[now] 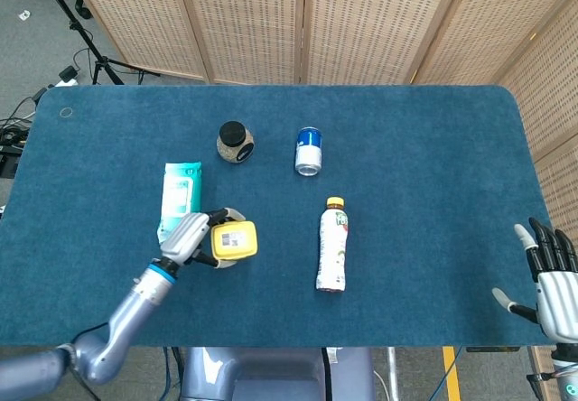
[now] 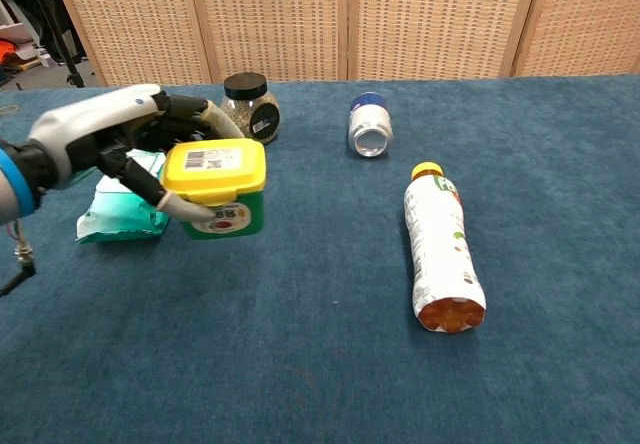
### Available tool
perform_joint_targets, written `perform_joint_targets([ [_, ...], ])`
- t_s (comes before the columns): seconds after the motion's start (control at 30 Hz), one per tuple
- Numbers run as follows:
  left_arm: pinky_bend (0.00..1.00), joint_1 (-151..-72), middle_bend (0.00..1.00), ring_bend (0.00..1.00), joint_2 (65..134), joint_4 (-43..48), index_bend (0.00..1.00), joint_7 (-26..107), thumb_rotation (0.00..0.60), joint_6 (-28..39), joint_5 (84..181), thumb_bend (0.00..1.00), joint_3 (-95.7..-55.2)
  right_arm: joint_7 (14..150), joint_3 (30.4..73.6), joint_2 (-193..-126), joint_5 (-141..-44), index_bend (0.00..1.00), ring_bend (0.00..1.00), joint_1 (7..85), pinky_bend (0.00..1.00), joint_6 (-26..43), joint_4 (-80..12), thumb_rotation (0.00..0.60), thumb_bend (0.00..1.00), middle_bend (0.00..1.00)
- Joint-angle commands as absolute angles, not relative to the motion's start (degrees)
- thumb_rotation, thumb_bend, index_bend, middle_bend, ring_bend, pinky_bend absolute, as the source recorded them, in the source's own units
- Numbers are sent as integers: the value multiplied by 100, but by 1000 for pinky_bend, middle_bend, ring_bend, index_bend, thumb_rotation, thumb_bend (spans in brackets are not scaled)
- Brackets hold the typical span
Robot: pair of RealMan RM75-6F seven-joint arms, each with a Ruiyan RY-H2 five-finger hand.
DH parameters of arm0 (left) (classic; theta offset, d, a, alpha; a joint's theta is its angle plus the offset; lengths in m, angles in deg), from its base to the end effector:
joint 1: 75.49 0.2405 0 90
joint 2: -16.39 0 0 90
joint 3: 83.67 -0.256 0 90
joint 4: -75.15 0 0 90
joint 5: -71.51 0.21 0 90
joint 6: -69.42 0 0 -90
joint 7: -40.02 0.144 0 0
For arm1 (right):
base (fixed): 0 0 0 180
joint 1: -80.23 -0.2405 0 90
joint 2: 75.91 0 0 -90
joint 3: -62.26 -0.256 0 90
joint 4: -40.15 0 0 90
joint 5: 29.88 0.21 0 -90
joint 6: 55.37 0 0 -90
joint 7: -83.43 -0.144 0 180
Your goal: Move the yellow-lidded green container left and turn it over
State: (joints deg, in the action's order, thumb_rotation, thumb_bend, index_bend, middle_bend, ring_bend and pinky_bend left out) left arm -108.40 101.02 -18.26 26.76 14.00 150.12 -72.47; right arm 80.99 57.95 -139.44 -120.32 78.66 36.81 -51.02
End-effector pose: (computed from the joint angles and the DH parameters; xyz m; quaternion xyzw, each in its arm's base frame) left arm -0.1470 0.2986 0.0017 -0.6350 -0.5423 -0.4901 0.2499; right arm -0.3060 -0.1673 0.1794 0.5751 -0.3465 0.4345 0.6002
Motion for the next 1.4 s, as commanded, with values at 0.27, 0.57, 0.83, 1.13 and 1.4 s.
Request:
perform_joint_targets([
  [0.27,456,-10595,471,433,7939,-571,539,-790,600,1217,17245,0,-8695,8329,5830,-14044,-12092,19,0,7864,0,3683,-5137,600,0,0],
  [0.57,456,-10477,471,433,8432,1404,539,-2636,600,497,17845,0,-9492,8340,5814,-14060,-12049,19,0,7856,0,3658,-5134,600,0,0],
  [0.83,456,-10500,471,433,8775,2091,539,-2995,600,277,17896,0,-9698,8367,5825,-14072,-12067,19,0,7865,0,3674,-5145,600,0,0],
  [1.13,235,-10437,49,23,8995,2363,291,-2389,600,220,17774,0,-9744,8373,5828,-14076,-12063,19,0,7860,0,3656,-5155,600,0,0],
  [1.4,9,-10446,0,0,8688,2062,71,-2034,600,265,17707,0,-9912,8333,5843,-14056,-12093,19,0,7874,0,3682,-5195,600,0,0],
])
